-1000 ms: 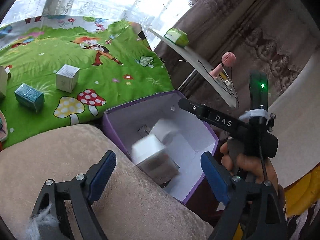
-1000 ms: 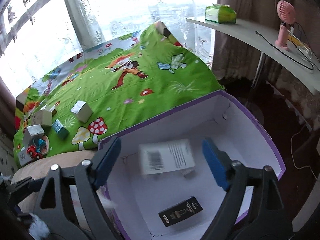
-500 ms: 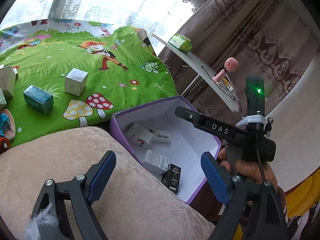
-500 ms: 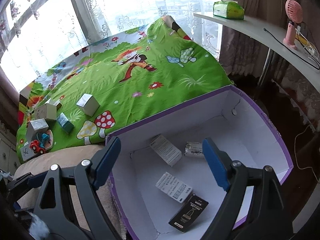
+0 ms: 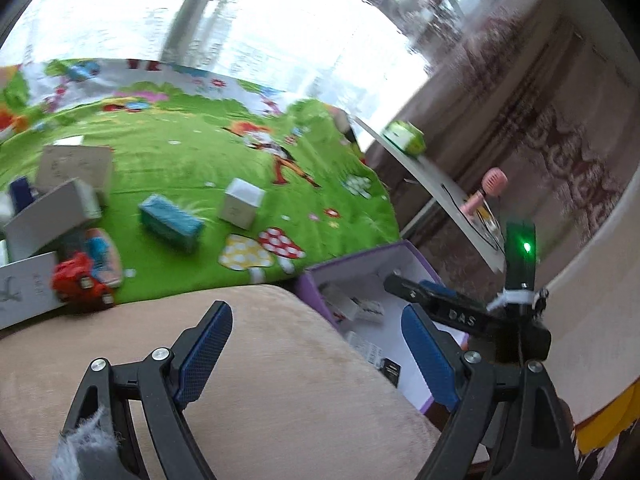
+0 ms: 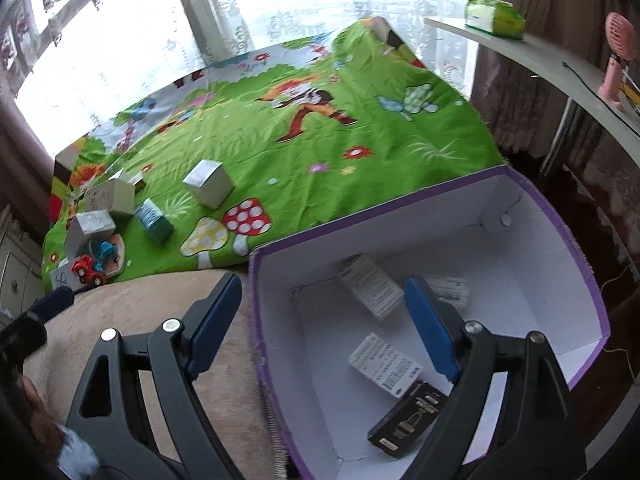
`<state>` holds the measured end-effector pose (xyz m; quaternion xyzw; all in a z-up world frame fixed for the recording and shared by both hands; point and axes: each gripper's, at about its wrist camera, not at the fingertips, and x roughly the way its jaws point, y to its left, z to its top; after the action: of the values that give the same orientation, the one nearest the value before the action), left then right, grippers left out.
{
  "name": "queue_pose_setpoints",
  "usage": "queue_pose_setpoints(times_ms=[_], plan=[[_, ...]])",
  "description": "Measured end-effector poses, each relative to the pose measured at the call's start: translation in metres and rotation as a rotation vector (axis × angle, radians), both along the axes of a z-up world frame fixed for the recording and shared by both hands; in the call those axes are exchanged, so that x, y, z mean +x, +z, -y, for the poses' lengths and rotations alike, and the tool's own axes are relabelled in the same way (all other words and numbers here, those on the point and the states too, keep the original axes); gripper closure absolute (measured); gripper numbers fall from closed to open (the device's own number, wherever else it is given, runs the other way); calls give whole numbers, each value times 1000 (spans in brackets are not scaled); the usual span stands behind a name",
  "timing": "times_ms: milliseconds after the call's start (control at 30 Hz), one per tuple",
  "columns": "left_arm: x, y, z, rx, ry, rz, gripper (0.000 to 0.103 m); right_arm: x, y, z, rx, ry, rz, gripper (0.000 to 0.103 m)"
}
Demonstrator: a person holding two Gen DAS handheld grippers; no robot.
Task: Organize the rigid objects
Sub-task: 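Move the open right tool back over the pile toward the red toy car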
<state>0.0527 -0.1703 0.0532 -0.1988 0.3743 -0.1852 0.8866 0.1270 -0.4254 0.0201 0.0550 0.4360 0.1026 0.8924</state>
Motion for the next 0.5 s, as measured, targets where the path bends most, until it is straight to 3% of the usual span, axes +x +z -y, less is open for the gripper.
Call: queue_pose_setpoints(times_ms=[500], plan=[[-44,-21,-121,-94,305,-54,16,-7,-4,-85,11,225,-27,17]])
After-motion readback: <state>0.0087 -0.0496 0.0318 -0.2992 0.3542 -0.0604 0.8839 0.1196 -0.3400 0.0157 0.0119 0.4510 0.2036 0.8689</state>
